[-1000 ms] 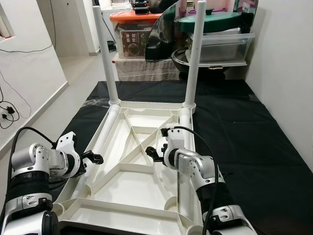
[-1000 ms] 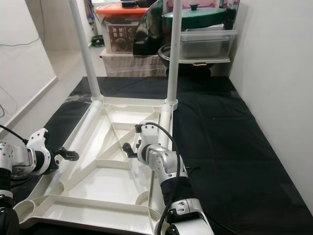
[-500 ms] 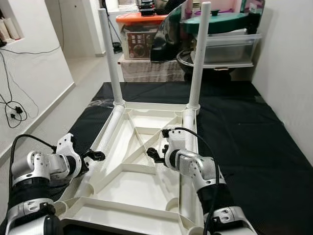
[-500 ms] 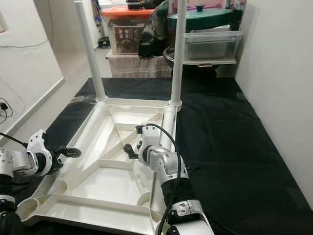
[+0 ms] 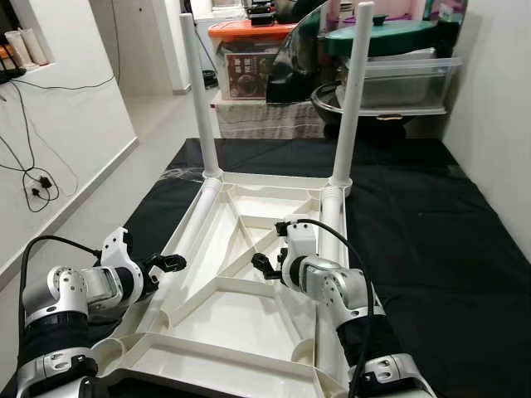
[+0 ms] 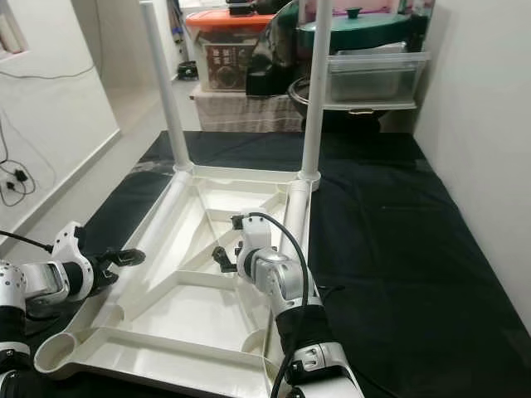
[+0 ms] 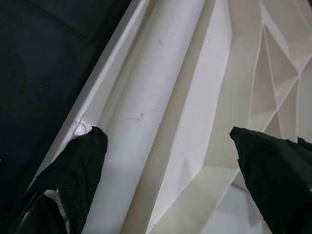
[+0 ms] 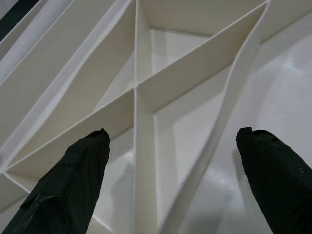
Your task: Building children table
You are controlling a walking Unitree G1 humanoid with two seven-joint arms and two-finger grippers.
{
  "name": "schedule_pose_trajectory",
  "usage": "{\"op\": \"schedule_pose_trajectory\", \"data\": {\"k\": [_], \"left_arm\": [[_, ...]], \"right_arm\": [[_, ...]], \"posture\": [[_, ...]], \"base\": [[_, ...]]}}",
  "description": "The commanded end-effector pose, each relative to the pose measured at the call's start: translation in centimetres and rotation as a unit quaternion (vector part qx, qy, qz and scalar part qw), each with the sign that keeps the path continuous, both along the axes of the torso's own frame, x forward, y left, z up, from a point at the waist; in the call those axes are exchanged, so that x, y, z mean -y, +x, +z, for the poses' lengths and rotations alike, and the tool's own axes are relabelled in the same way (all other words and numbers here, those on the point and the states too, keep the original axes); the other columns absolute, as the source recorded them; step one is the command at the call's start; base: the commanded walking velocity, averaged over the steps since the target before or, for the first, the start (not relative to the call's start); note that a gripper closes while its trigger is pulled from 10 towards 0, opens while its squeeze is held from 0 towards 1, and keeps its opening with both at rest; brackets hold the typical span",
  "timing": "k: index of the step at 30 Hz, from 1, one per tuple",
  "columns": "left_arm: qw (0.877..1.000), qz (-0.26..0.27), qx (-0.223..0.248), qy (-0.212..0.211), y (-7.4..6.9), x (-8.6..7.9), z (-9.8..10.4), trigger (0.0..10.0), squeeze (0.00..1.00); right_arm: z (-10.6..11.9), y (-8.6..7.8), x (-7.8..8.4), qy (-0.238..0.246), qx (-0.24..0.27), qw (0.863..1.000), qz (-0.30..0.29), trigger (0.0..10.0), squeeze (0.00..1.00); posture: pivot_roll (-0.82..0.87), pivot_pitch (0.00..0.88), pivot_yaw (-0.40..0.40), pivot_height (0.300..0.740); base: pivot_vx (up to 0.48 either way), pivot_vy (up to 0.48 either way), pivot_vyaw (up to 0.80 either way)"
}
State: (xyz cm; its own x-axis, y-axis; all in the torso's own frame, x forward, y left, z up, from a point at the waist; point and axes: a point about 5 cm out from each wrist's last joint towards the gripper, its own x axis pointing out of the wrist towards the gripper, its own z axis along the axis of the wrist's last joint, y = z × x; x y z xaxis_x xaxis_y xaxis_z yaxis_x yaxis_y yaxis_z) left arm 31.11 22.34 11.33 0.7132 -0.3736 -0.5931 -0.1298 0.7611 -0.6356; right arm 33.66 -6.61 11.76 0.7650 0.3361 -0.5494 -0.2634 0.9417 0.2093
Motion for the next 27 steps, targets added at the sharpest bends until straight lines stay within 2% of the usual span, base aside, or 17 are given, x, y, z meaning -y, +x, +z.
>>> {"op": "schedule_pose_trajectory", "data": {"k": [1,6,7,10,14,15,16,21,22,24,25,26,27], "left_arm": [[0.997,-0.033,-0.052,-0.038,-1.2,2.0,-2.6,10.0,0.0],[0.997,-0.042,-0.017,-0.06,-1.0,2.6,-1.9,10.0,0.0],[0.995,-0.055,0.019,-0.081,-0.9,3.0,-0.9,10.0,0.0],[0.994,-0.061,0.035,-0.087,-0.9,3.2,-0.5,10.0,0.0],[0.987,-0.073,0.092,-0.106,-1.1,3.4,0.7,10.0,0.0],[0.987,-0.073,0.092,-0.106,-1.1,3.4,0.7,10.0,0.0],[0.984,-0.076,0.117,-0.113,-1.2,3.3,1.4,10.0,0.0],[0.982,-0.078,0.137,-0.109,-1.2,3.2,2.0,10.0,0.0],[0.98,-0.082,0.164,-0.075,-1.2,2.8,3.0,10.0,0.0],[0.979,-0.083,0.174,-0.064,-1.2,2.8,3.3,10.0,0.0],[0.978,-0.082,0.188,-0.037,-1.2,2.6,3.8,10.0,0.0],[0.972,-0.069,0.222,0.035,-1.3,2.1,4.8,10.0,0.0],[0.972,-0.069,0.222,0.035,-1.3,2.1,4.8,10.0,0.0]], "right_arm": [[0.0,-0.2,-0.3,-0.002,-0.002,1.0,0.003,10.0,0.0],[0.0,-0.2,-0.3,-0.003,-0.001,1.0,0.003,10.0,0.0],[0.0,-0.2,-0.2,-0.005,0.001,1.0,0.003,10.0,0.0],[0.0,-0.2,-0.2,-0.005,0.001,1.0,0.003,10.0,0.0],[0.0,-0.2,-0.3,-0.005,0.001,1.0,0.004,10.0,0.0],[0.0,-0.2,-0.3,-0.005,0.001,1.0,0.004,10.0,0.0],[0.0,-0.2,-0.4,-0.004,0.001,1.0,0.005,10.0,0.0],[-0.1,-0.2,-0.5,-0.004,0.001,1.0,0.006,10.0,0.0],[-0.1,-0.2,-0.5,-0.004,0.002,1.0,0.007,10.0,0.0],[-0.1,-0.2,-0.6,-0.004,0.002,1.0,0.007,10.0,0.0],[0.0,-0.2,-0.6,-0.003,0.003,1.0,0.007,10.0,0.0],[0.0,-0.2,-0.6,-0.001,0.005,1.0,0.007,10.0,0.0],[0.0,-0.2,-0.6,-0.001,0.005,1.0,0.007,10.0,0.0]], "posture": [[0.0,0.0,-0.032,0.74],[0.0,0.0,-0.035,0.74],[0.0,0.0,-0.036,0.74],[0.0,0.0,-0.039,0.74],[0.01,0.0,-0.043,0.74],[0.01,0.0,-0.043,0.74],[0.01,0.0,-0.044,0.74],[0.01,0.0,-0.045,0.74],[0.02,0.0,-0.044,0.74],[0.02,0.0,-0.044,0.74],[0.02,0.0,-0.043,0.74],[0.02,0.0,-0.043,0.74],[0.02,0.0,-0.043,0.74]], "base": [[0.0,0.0,0.0],[0.0,0.0,0.0],[0.0,0.0,0.0],[0.0,0.0,0.0],[0.0,0.0,0.0],[0.0,0.0,0.0],[0.0,0.0,0.0],[0.0,0.0,0.0],[0.0,0.0,0.0],[0.0,0.0,0.0],[0.0,0.0,0.0],[0.0,0.0,0.0],[0.0,0.0,0.0]]}}
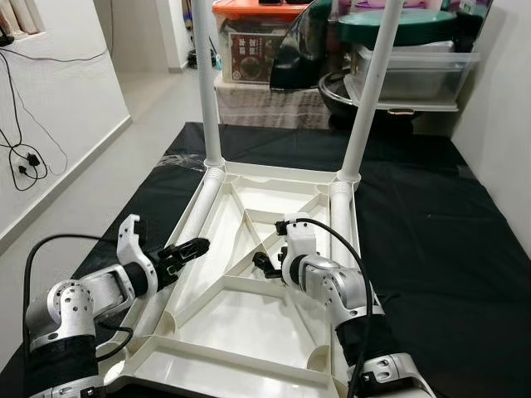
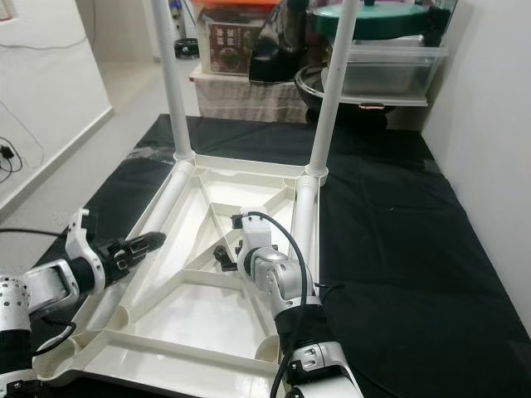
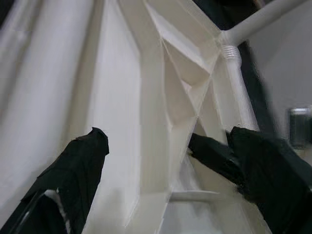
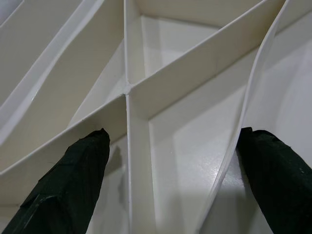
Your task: Building children table
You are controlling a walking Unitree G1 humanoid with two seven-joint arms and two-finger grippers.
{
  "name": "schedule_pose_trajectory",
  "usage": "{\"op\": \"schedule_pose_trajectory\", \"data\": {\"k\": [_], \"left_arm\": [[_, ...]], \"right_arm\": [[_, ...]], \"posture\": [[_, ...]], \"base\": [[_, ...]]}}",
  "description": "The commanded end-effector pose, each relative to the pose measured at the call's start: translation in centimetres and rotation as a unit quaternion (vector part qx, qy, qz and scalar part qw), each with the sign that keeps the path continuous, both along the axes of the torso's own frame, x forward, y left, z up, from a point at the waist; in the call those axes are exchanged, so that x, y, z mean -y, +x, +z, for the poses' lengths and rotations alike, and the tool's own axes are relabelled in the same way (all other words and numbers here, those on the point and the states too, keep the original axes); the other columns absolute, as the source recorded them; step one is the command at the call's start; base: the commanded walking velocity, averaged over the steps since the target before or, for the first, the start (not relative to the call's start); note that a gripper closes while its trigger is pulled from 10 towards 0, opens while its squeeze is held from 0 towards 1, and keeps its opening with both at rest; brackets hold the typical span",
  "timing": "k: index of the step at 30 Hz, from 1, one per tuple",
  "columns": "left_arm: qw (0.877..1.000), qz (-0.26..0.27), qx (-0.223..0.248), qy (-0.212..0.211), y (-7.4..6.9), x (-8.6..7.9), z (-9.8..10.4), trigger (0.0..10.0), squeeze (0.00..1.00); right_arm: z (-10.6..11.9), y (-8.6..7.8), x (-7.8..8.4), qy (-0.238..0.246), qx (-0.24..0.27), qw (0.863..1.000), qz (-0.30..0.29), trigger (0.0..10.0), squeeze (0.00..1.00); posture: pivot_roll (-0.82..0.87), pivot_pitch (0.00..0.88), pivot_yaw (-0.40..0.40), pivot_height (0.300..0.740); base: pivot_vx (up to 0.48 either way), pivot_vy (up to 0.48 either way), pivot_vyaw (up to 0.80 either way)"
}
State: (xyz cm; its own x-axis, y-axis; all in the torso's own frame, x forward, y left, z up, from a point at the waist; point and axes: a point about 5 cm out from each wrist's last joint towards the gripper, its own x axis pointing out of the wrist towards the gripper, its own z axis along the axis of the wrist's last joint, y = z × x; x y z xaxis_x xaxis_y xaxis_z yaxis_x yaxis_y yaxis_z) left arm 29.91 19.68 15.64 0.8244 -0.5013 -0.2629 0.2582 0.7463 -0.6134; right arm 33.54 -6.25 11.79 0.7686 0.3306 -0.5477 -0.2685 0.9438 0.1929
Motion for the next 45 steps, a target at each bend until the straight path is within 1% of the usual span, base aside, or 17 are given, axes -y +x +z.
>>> {"op": "schedule_pose_trajectory", "data": {"k": [1,2,3,4,5,6,7,8,9,10,14,16,18,23,28,41,45], "left_arm": [[0.996,0.032,0.04,0.068,-0.1,-0.8,1.1,10.0,0.0],[0.989,0.057,0.074,0.118,-0.2,-1.0,1.9,10.0,0.0],[0.989,0.057,0.074,0.118,-0.2,-1.0,1.9,10.0,0.0],[0.973,0.086,0.115,0.181,-0.3,-1.1,2.8,10.0,0.0],[0.957,0.109,0.152,0.223,-0.5,-1.2,3.6,10.0,0.0],[0.945,0.122,0.177,0.248,-0.7,-1.1,4.0,10.0,0.0],[0.945,0.122,0.177,0.248,-0.7,-1.1,4.0,10.0,0.0],[0.93,0.138,0.212,0.266,-0.9,-1.1,4.6,10.0,0.0],[0.925,0.138,0.224,0.275,-1.2,-1.0,4.8,10.0,0.0],[0.924,0.135,0.229,0.274,-1.5,-0.8,4.9,10.0,0.0],[0.917,0.146,0.224,0.294,-2.3,-1.2,4.7,10.0,0.0],[0.908,0.151,0.222,0.322,-2.8,-1.3,4.1,10.0,0.0],[0.897,0.149,0.225,0.351,-3.2,-1.2,3.4,10.0,0.0],[0.893,0.152,0.222,0.361,-3.5,-1.0,2.7,10.0,0.0],[0.888,0.157,0.222,0.371,-3.5,-0.7,2.6,10.0,0.0],[0.878,0.153,0.236,0.386,-3.4,-0.1,2.2,10.0,0.0],[0.873,0.157,0.242,0.393,-3.4,0.1,2.2,10.0,0.0]], "right_arm": [[0.0,-0.1,-0.3,0.007,0.001,1.0,0.005,10.0,0.0],[0.0,-0.1,-0.3,0.009,0.003,1.0,0.005,10.0,0.0],[0.0,-0.1,-0.3,0.009,0.003,1.0,0.005,10.0,0.0],[0.1,-0.1,-0.3,0.01,0.004,1.0,0.005,10.0,0.0],[0.1,0.0,-0.4,0.011,0.006,1.0,0.005,10.0,0.0],[0.1,0.0,-0.4,0.012,0.007,1.0,0.006,10.0,0.0],[0.1,0.0,-0.4,0.012,0.007,1.0,0.006,10.0,0.0],[0.2,0.0,-0.5,0.013,0.008,1.0,0.006,10.0,0.0],[0.3,0.1,-0.6,0.016,0.011,1.0,0.007,10.0,0.0],[0.5,0.2,-0.7,0.023,0.015,1.0,0.005,10.0,0.0],[1.6,0.6,-0.9,0.048,0.045,0.998,0.003,10.0,0.0],[2.2,0.7,-0.9,0.064,0.062,0.996,0.004,10.0,0.0],[2.4,0.8,-0.9,0.062,0.078,0.995,0.005,10.0,0.0],[2.8,0.8,-1.0,0.056,0.099,0.993,0.005,10.0,0.0],[4.0,1.2,-1.0,0.079,0.134,0.988,-0.002,10.0,0.0],[4.6,1.1,-1.5,0.088,0.16,0.983,0.011,10.0,0.0],[4.7,1.1,-1.5,0.07,0.174,0.982,0.015,10.0,0.0]], "posture": [[0.02,0.0,-0.043,0.74],[0.03,0.0,-0.051,0.74],[0.03,0.0,-0.051,0.74],[0.04,0.0,-0.055,0.74],[0.04,0.0,-0.057,0.74],[0.04,0.0,-0.057,0.74],[0.04,0.0,-0.057,0.74],[0.05,0.0,-0.062,0.74],[0.05,0.0,-0.063,0.74],[0.05,0.0,-0.063,0.74],[0.06,0.0,-0.064,0.74],[0.06,0.0,-0.066,0.74],[0.07,0.0,-0.067,0.74],[0.07,0.0,-0.071,0.74],[0.08,0.0,-0.076,0.74],[0.08,0.0,-0.079,0.74],[0.08,0.0,-0.081,0.74]], "base": [[0.0,0.0,0.0],[0.0,0.0,0.0],[0.0,0.0,0.0],[0.0,0.0,0.0],[0.0,0.0,0.0],[0.0,0.0,0.0],[0.0,0.0,0.0],[0.0,0.0,0.0],[0.0,0.0,0.0],[0.0,0.0,0.0],[0.0,0.0,0.0],[0.0,0.0,0.0],[0.0,0.0,0.0],[0.0,0.0,0.0],[0.0,0.371,0.0],[0.0,0.464,-0.72],[0.0,0.0,0.0]]}}
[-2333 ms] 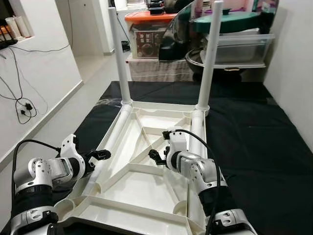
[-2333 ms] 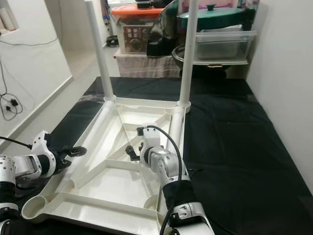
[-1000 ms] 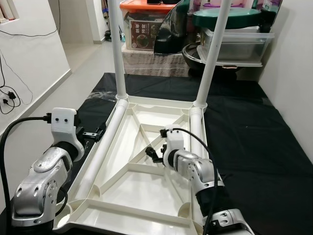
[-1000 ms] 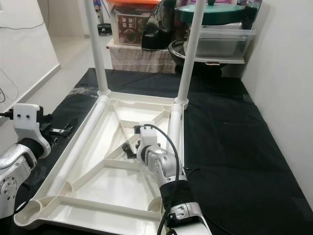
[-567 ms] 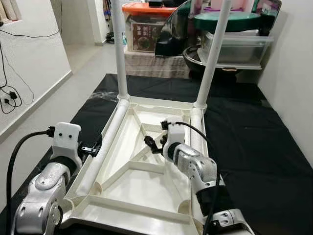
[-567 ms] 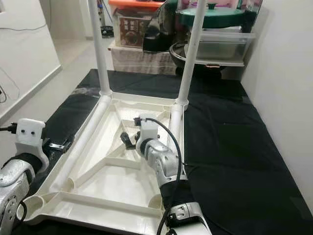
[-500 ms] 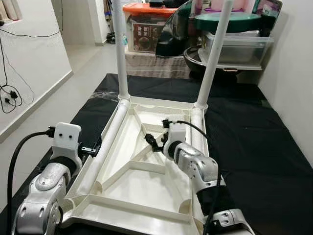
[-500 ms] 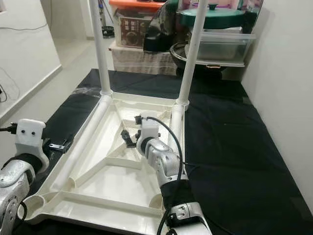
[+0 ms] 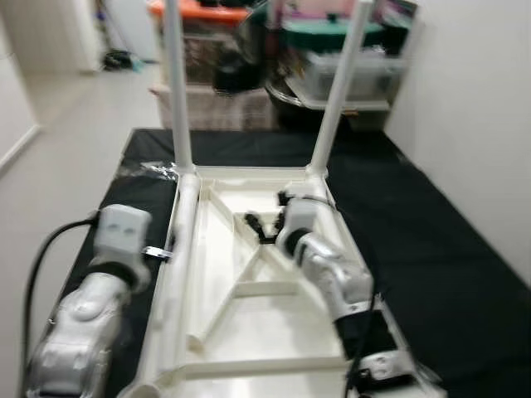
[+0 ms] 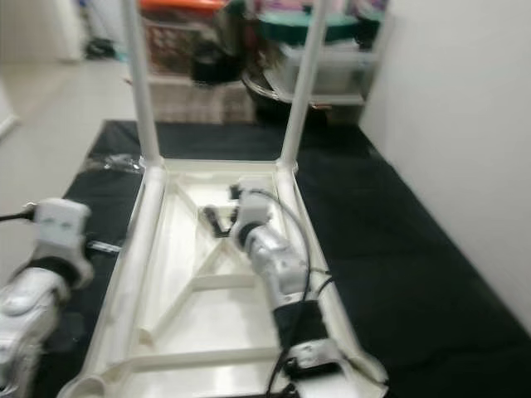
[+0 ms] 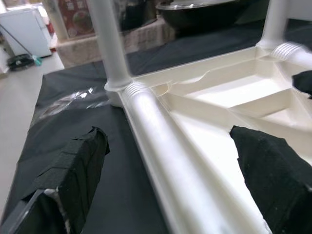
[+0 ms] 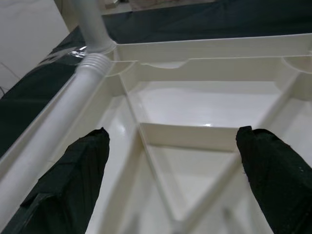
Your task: Building children table
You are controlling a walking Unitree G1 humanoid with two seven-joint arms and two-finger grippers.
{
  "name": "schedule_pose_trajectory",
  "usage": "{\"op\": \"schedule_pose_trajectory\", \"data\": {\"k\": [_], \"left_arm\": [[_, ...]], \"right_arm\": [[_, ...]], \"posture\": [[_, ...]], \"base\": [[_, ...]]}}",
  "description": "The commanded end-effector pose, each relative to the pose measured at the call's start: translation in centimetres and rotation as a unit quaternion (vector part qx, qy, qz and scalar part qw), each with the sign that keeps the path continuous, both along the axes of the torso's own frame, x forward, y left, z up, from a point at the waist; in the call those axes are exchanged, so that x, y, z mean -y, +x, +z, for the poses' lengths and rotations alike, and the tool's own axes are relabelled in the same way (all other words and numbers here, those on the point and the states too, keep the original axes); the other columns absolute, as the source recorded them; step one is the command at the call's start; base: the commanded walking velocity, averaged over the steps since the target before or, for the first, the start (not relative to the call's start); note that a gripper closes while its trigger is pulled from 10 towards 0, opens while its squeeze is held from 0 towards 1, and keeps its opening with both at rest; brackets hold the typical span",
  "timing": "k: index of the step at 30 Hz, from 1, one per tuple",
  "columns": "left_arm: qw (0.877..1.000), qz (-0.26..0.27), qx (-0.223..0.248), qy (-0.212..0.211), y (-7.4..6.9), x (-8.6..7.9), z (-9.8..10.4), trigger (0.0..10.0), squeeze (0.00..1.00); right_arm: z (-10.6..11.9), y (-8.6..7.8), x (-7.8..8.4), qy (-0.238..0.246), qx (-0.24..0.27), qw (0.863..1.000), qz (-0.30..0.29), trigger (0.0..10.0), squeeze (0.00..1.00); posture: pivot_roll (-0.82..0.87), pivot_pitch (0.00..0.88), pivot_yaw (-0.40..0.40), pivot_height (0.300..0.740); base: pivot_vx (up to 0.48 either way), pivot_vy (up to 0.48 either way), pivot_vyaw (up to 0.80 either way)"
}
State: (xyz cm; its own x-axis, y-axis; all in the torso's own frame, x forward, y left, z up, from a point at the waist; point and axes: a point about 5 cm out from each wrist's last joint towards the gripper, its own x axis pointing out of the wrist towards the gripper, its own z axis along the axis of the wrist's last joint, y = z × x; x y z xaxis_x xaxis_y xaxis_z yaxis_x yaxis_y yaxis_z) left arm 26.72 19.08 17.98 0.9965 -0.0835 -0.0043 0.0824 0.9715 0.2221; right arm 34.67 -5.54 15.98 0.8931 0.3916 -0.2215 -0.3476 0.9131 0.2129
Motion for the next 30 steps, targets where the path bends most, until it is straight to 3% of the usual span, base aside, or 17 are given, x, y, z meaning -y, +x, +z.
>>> {"op": "schedule_pose_trajectory", "data": {"k": [1,6,15,18,25,26,27,28,29,30], "left_arm": [[1.0,0.018,0.0,0.014,-0.2,-0.6,-0.2,10.0,0.0],[0.999,0.032,0.0,0.027,-0.3,-0.8,-0.5,10.0,0.0],[0.997,0.052,-0.005,0.048,-0.6,-1.3,-1.1,10.0,0.0],[0.995,0.077,-0.011,0.064,-0.8,-2.0,-1.5,10.0,0.0],[0.991,0.109,-0.019,0.071,-1.0,-3.0,-1.9,10.0,0.0],[0.989,0.124,-0.024,0.078,-1.2,-3.5,-2.1,10.0,0.0],[0.983,0.152,-0.037,0.096,-1.4,-4.4,-2.7,10.0,0.0],[0.983,0.152,-0.037,0.096,-1.4,-4.4,-2.7,10.0,0.0],[0.982,0.159,-0.039,0.095,-1.4,-4.6,-2.8,10.0,0.0],[0.982,0.159,-0.039,0.095,-1.4,-4.6,-2.8,10.0,0.0]], "right_arm": [[0.5,-0.1,-0.8,-0.006,0.014,1.0,0.009,10.0,0.0],[0.4,-0.2,-1.2,-0.04,0.021,0.999,0.015,10.0,0.0],[0.6,-0.6,-2.0,-0.039,0.02,0.998,0.05,10.0,0.0],[0.9,-1.9,-4.2,-0.037,0.028,0.987,0.153,10.0,0.0],[0.4,-3.6,-5.7,-0.06,0.03,0.966,0.25,10.0,0.0],[0.1,-4.3,-6.1,-0.065,0.031,0.957,0.281,10.0,0.0],[-0.9,-4.4,-5.9,-0.095,0.019,0.954,0.283,10.0,0.0],[-0.9,-4.4,-5.9,-0.095,0.019,0.954,0.283,10.0,0.0],[-1.5,-3.4,-5.1,-0.123,0.011,0.963,0.239,10.0,0.0],[-1.5,-3.4,-5.1,-0.123,0.011,0.963,0.239,10.0,0.0]], "posture": [[0.08,0.0,-0.081,0.74],[0.08,0.0,-0.085,0.74],[0.08,0.0,-0.091,0.74],[0.08,0.0,-0.093,0.74],[0.09,0.0,-0.1,0.74],[0.09,0.0,-0.101,0.74],[0.09,0.0,-0.101,0.74],[0.09,0.0,-0.101,0.74],[0.1,0.0,-0.103,0.74],[0.1,0.0,-0.103,0.74]], "base": [[0.0,0.0,0.0],[0.0,0.0,0.0],[0.0,0.0,0.0],[0.0,0.0,0.0],[0.0,0.0,0.0],[0.0,0.0,0.0],[0.0,0.0,0.0],[0.0,0.0,0.0],[0.0,0.0,0.0],[0.0,0.0,0.0]]}}
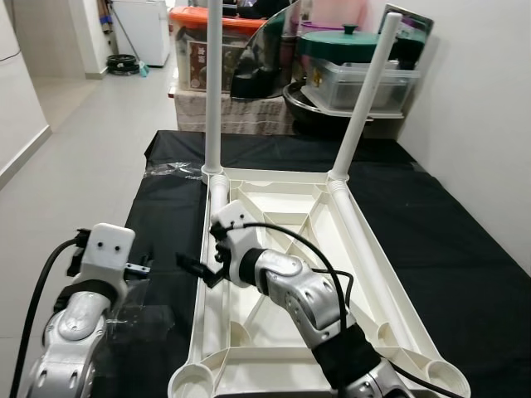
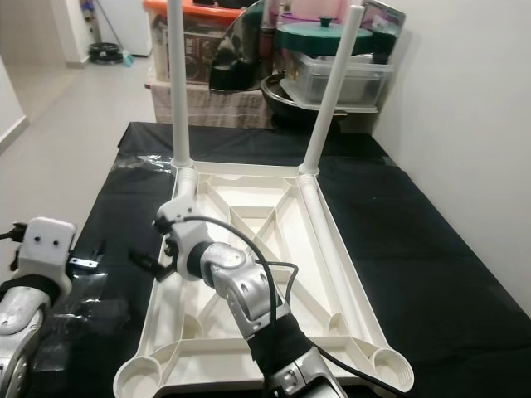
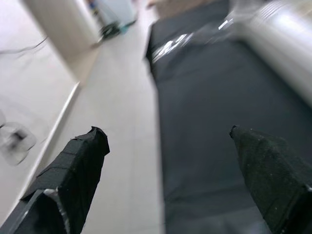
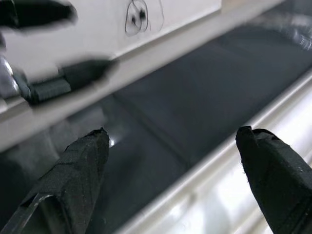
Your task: Building children table
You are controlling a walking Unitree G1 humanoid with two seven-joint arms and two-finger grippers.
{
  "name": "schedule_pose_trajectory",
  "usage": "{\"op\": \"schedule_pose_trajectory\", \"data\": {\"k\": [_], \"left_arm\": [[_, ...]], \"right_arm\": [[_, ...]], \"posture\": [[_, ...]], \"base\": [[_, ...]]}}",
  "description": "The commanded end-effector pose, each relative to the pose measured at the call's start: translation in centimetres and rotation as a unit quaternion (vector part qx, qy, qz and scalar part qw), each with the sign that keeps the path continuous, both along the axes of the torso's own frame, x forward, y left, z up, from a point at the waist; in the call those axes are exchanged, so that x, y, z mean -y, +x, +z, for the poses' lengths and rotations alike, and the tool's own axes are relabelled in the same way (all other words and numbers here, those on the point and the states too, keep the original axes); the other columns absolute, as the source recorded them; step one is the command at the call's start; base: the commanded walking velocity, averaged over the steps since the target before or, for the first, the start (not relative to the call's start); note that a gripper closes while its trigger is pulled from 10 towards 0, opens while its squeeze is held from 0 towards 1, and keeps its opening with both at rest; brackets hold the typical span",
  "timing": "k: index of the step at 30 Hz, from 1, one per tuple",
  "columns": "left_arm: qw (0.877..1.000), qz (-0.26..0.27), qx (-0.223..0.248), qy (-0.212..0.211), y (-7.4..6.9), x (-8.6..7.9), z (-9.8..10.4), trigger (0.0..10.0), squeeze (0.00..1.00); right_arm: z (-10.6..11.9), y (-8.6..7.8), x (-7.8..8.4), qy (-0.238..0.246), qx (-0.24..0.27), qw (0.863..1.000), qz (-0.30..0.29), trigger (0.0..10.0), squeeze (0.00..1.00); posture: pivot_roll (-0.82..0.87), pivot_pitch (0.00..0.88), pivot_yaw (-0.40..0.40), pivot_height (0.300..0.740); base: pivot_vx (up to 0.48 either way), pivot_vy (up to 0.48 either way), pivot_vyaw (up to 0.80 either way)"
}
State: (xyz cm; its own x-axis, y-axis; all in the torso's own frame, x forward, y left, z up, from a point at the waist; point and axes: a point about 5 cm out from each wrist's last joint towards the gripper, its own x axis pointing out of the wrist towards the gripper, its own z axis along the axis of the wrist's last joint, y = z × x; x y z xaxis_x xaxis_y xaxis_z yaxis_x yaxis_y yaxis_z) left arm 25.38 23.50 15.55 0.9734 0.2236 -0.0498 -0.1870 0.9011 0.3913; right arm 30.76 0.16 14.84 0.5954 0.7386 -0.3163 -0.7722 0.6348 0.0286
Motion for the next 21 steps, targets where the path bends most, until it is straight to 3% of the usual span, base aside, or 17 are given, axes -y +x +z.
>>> {"op": "schedule_pose_trajectory", "data": {"k": [1,2,3,5,6,9,13,21], "left_arm": [[1.0,0.012,-0.01,0.004,-0.1,-0.2,-0.4,10.0,0.0],[1.0,0.012,-0.01,0.004,-0.1,-0.2,-0.4,10.0,0.0],[1.0,0.013,-0.009,0.003,-0.1,-0.2,-0.4,10.0,0.0],[1.0,0.014,-0.01,0.01,-0.1,-0.3,-0.4,10.0,0.0],[1.0,0.015,-0.01,0.011,-0.1,-0.3,-0.5,10.0,0.0],[1.0,0.016,-0.01,0.011,0.0,-0.2,-0.6,10.0,0.0],[1.0,0.015,-0.01,0.011,0.1,-0.1,-0.6,10.0,0.0],[1.0,0.01,-0.013,0.012,0.3,0.2,-0.8,10.0,0.0]], "right_arm": [[-0.7,1.2,1.3,-0.038,0.006,0.998,-0.056,10.0,0.0],[-0.7,1.2,1.3,-0.038,0.006,0.998,-0.056,10.0,0.0],[-0.9,2.3,2.4,-0.046,0.006,0.992,-0.114,10.0,0.0],[-0.5,4.7,6.1,-0.042,0.001,0.967,-0.251,10.0,0.0],[-0.3,5.2,7.4,-0.044,0.002,0.958,-0.285,10.0,0.0],[-0.1,5.4,8.5,-0.04,0.001,0.952,-0.302,10.0,0.0],[-0.2,5.3,8.6,-0.042,-0.001,0.953,-0.299,10.0,0.0],[-2.6,3.7,6.9,-0.072,-0.045,0.965,-0.247,10.0,0.0]], "posture": [[0.1,0.0,-0.103,0.74],[0.1,0.0,-0.103,0.74],[0.1,0.0,-0.104,0.74],[0.09,0.0,-0.1,0.74],[0.09,0.0,-0.1,0.74],[0.09,0.0,-0.1,0.74],[0.09,0.0,-0.1,0.74],[0.08,0.0,-0.094,0.74]], "base": [[0.0,0.0,0.0],[0.0,0.0,0.0],[0.0,0.0,0.0],[0.0,0.0,0.0],[0.0,0.0,0.0],[0.0,0.0,0.0],[0.0,0.0,0.0],[0.0,0.0,0.0]]}}
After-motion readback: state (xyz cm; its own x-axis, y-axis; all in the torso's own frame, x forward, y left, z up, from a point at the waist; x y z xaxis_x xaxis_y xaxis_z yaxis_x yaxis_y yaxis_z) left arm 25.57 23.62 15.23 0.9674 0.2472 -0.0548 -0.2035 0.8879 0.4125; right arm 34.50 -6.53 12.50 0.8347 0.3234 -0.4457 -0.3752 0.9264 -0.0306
